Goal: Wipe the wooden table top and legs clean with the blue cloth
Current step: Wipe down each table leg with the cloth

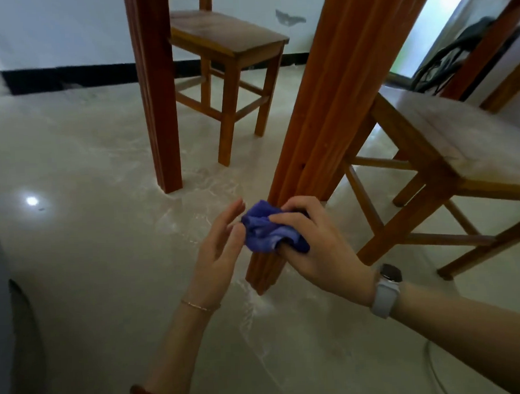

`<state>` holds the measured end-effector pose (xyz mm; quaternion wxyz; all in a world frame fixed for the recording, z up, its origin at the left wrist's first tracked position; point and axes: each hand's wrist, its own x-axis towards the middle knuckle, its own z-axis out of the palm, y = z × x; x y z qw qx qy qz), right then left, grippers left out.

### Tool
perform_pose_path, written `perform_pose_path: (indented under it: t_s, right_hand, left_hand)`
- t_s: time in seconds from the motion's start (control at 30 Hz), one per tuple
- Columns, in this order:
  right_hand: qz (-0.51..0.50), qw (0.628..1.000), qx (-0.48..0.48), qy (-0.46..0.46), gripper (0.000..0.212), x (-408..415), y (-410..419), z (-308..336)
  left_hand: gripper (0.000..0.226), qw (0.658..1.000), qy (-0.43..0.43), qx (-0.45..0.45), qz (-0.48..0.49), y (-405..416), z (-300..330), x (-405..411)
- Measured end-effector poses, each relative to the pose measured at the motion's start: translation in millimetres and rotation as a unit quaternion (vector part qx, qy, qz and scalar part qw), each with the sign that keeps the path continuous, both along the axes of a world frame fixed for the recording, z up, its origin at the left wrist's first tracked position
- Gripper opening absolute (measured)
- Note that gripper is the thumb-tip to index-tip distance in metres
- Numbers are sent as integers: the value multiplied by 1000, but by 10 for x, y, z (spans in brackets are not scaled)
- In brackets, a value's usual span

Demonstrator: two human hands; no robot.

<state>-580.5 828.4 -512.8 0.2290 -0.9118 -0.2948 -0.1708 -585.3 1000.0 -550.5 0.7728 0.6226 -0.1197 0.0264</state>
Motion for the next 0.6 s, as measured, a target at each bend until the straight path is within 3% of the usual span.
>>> perform_pose_path:
  t_s: [0.1,0.3,0.43,0.6]
  right_hand:
    - [5,984,117,136,19,-119,90,-99]
    - [-24,930,209,302,18,-205,90,-122]
    - [-35,922,168,347,25,-236,37,-158]
    - [-63,919,115,371,38,-219,62,-163]
  left_hand:
    - [43,997,-1,42,-66,88,-44,-101]
    - [40,989,41,121,-69,190,-129,-184]
    - [19,992,69,102,3,147,-162,-168]
    - [20,989,76,122,29,25,-202,-198]
